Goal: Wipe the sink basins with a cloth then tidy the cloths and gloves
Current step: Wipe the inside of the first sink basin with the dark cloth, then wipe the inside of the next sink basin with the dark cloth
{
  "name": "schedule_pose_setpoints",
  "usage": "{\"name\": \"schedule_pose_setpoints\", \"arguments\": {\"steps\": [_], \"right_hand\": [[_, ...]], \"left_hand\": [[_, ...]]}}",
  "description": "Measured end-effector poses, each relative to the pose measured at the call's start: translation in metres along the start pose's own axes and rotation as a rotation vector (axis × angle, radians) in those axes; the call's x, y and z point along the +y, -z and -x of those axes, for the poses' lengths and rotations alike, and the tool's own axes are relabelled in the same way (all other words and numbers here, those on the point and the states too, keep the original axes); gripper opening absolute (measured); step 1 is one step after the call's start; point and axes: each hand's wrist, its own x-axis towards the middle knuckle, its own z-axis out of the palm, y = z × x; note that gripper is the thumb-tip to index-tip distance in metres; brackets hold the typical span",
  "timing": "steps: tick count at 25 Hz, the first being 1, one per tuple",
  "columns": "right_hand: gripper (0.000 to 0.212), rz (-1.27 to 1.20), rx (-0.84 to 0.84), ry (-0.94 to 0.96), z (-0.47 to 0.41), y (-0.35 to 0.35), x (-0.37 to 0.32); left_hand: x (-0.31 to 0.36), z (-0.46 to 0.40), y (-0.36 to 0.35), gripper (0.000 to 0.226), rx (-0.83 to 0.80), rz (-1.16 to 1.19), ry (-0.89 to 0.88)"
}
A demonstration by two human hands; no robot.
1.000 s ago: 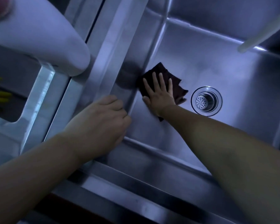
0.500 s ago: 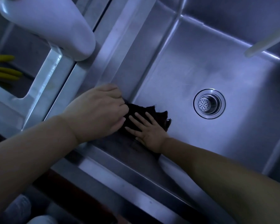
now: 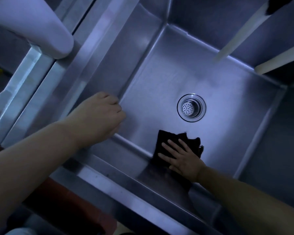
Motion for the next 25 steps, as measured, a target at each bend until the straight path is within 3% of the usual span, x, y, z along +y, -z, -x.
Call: {"name": "schedule_pose_setpoints", "arguments": {"steps": [7, 10, 12, 14, 16, 19, 25], "right_hand": [[0.054, -0.027, -0.022, -0.498, 0.091, 0.006, 0.023], [0.063, -0.096, -0.210, -0.891, 0.110, 0.020, 0.026], [0.063, -0.103, -0.345, -0.983, 0.107, 0.028, 0.023], [0.057, -0.214, -0.379, -1.061, 0.097, 0.036, 0.016], [0.057, -0.476, -0.342, -1.065, 0.091, 0.043, 0.006], [0.057, -0.733, -0.298, -0.911, 0.080, 0.063, -0.009], [0.033, -0.981, 0.127, -0.821, 0.051, 0.160, -0.022]], "left_hand": [[0.067, -0.053, 0.008, 0.017, -0.071, 0.133, -0.059], [0.086, -0.062, 0.020, 0.006, 0.024, 0.146, -0.104], [0.096, -0.064, 0.028, 0.010, 0.015, 0.151, -0.120], [0.107, -0.061, 0.034, 0.014, -0.010, 0.150, -0.154], [0.114, -0.057, 0.039, 0.016, -0.029, 0.153, -0.179], [0.117, -0.050, 0.052, 0.019, -0.019, 0.155, -0.154], [0.121, -0.025, 0.097, 0.037, 0.091, 0.172, 0.019]]}}
